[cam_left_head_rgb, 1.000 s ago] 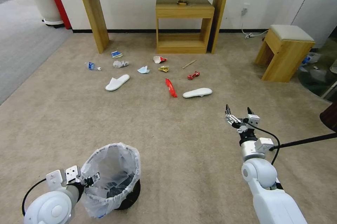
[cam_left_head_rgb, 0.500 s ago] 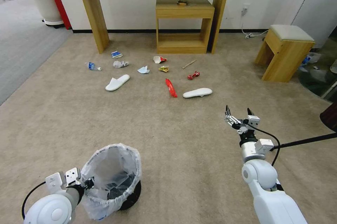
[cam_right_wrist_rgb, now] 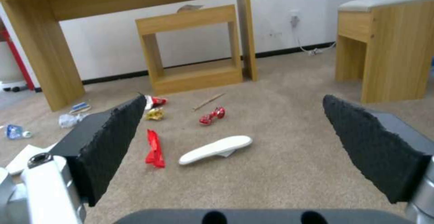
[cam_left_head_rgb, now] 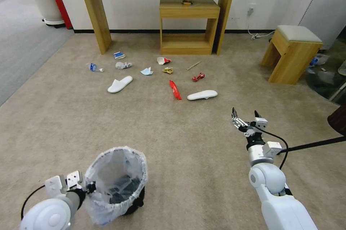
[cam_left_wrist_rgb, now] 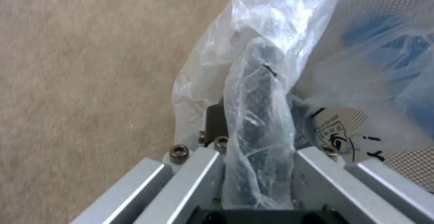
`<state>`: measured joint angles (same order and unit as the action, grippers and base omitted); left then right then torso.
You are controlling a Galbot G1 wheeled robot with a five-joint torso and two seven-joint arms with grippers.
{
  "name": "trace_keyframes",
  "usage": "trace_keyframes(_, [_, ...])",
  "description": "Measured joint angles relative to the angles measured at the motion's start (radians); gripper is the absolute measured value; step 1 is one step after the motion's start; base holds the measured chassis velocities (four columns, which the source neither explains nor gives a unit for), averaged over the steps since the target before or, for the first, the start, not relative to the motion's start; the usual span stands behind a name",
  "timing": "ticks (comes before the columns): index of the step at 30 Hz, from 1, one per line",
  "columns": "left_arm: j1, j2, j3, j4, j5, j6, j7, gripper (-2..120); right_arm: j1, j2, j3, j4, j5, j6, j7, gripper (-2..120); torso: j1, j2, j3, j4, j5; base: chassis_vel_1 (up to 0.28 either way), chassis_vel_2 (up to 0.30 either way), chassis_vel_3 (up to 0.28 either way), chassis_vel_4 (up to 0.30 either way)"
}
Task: Pick up the trash bin and place the garbage on the floor into it.
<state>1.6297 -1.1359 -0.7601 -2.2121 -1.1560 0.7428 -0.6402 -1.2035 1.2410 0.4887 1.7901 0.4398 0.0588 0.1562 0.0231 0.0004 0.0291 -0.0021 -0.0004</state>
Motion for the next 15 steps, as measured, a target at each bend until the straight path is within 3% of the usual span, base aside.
trace_keyframes(15, [0.004, -0.010, -0.042, -0.054, 0.019, -0.003, 0.029, 0, -0.001, -0.018, -0.002, 0.014, -0.001, -0.014, 0.024, 100, 0.000, 0.000, 0.000, 0.0001, 0.0006, 0.000, 0.000, 0.000, 0.000])
